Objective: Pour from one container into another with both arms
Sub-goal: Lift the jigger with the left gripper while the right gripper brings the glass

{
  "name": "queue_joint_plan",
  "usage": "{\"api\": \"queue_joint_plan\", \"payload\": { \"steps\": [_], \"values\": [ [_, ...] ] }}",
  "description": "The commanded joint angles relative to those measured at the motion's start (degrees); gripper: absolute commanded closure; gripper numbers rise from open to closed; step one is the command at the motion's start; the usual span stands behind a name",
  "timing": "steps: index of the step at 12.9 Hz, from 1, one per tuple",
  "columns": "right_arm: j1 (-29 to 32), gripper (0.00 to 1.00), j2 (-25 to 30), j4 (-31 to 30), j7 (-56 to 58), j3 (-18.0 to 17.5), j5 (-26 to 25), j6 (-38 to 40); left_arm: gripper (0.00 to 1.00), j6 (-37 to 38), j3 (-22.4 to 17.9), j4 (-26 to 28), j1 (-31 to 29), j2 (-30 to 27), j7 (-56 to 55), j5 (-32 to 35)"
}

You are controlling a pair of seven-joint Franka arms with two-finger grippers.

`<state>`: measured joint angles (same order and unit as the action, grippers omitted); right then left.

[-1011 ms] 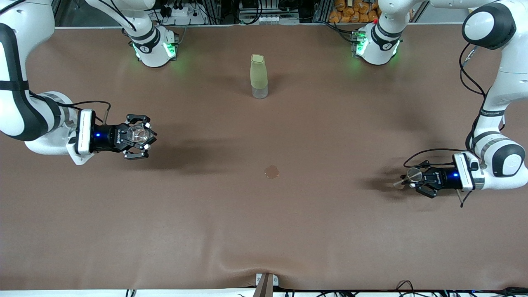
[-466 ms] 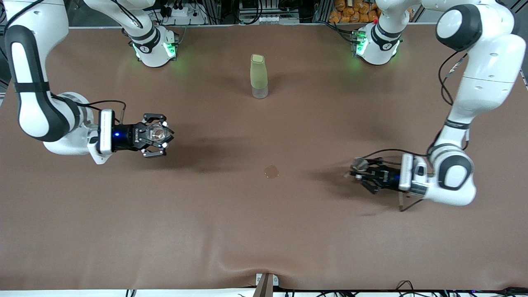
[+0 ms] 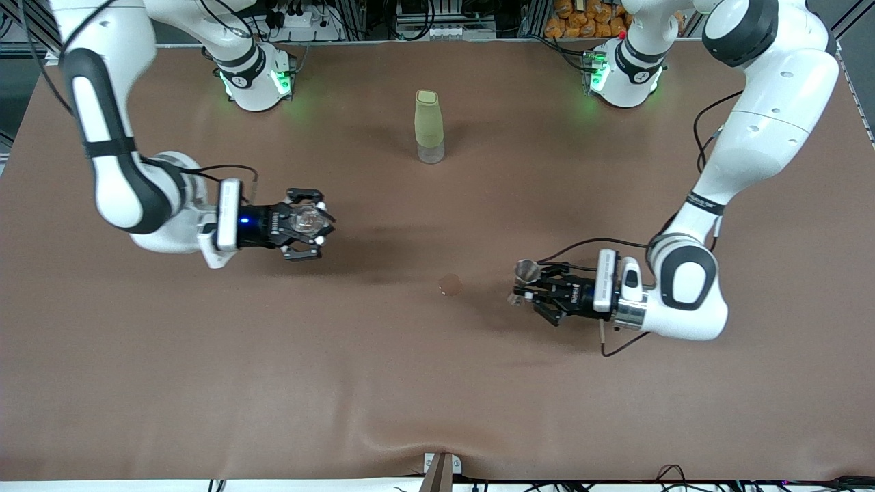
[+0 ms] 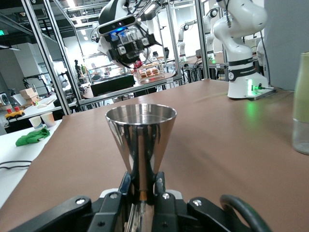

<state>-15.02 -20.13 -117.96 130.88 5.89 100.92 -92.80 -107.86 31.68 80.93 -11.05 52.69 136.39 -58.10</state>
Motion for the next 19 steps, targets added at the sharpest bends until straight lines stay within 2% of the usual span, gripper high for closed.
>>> {"api": "queue_joint_plan", "payload": {
  "steps": [1,4,6,8,10,12,19],
  "values": [
    [-4.7,1.00,-2.4,-0.8,4.2,0.9,7.2,-1.3,1.00,-6.4,2.1,1.5,1.8,-1.3,-2.0,-2.8],
    [-8.0,1.00,-4.4,-0.8,6.4,0.8,12.0,-3.3,1.00,-12.7,2.7,1.8,6.0,-1.0,-2.0,-5.0],
    [-8.6,1.00,-4.4,-0.8,6.4,0.5,12.5,-5.6,1.00,-15.4,2.7,1.9,8.0,-0.7,-2.0,-7.0],
    [-9.0,1.00,-4.4,-0.8,6.4,0.3,13.8,-6.4,1.00,-19.6,2.7,3.4,10.4,-0.6,-1.9,-12.5],
    [-9.0,1.00,-4.4,-0.7,6.4,-0.3,14.1,-7.6,1.00,-23.9,2.7,3.5,12.5,-0.5,-1.6,-13.9],
    [-9.1,1.00,-4.5,-0.7,6.4,-0.4,14.6,-7.7,1.00,-24.7,2.5,3.3,14.2,-0.1,-1.3,-14.1],
    [-9.2,1.00,-4.6,0.4,8.3,-7.5,23.2,-15.4,1.00,-24.8,2.3,3.4,16.1,0.9,-0.4,-19.7]
  ]
}}
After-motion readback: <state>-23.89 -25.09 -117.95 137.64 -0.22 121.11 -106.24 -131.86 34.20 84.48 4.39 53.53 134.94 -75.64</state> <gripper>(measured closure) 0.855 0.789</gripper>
